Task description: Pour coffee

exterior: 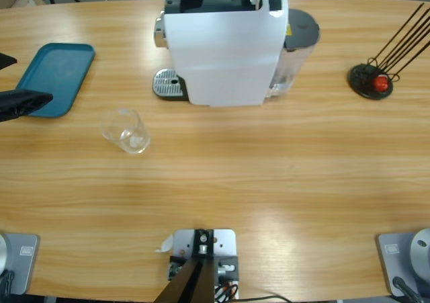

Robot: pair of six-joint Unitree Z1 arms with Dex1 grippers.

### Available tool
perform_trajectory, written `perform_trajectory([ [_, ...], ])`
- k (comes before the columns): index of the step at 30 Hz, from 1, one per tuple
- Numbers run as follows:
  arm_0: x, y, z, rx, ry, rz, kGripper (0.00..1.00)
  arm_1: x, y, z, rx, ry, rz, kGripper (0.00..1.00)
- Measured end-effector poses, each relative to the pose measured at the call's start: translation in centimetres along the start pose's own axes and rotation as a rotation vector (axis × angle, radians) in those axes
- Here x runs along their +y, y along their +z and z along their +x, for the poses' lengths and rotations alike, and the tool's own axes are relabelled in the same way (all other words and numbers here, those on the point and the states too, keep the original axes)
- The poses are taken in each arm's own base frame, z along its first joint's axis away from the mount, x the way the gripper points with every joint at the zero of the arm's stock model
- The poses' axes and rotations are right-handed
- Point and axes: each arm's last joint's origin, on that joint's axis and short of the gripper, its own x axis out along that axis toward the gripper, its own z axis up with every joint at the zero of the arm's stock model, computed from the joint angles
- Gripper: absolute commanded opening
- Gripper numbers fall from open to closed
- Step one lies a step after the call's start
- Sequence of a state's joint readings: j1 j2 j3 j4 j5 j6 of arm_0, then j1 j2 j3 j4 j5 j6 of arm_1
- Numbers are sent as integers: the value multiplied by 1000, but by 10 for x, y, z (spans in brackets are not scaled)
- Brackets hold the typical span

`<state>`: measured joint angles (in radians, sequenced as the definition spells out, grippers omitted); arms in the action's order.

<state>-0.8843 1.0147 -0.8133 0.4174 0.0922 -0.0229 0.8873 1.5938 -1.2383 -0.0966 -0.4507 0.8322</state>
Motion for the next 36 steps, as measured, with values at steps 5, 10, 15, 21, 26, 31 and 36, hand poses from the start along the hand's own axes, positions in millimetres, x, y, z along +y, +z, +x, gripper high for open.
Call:
perform_trajectory([
  [5,0,0,-1,-3,-1,0,1000,8,-21,10,43,10,6,0],
  [10,0,-1,-3,-11,-1,0,1000,15,-29,23,51,19,23,0],
  [15,0,-1,-4,-11,-1,0,1000,19,-39,39,70,30,21,0],
  [21,0,-3,-3,-4,-1,0,1000,20,-53,57,111,37,12,0],
  [26,0,-3,-3,-4,-1,0,1000,12,-70,69,127,37,8,0],
  [31,0,-3,-3,-4,0,0,1000,-1,-90,77,168,27,-8,0],
  [36,0,-4,-4,-3,3,-1,1000,-7,-96,76,184,29,-11,0],
])
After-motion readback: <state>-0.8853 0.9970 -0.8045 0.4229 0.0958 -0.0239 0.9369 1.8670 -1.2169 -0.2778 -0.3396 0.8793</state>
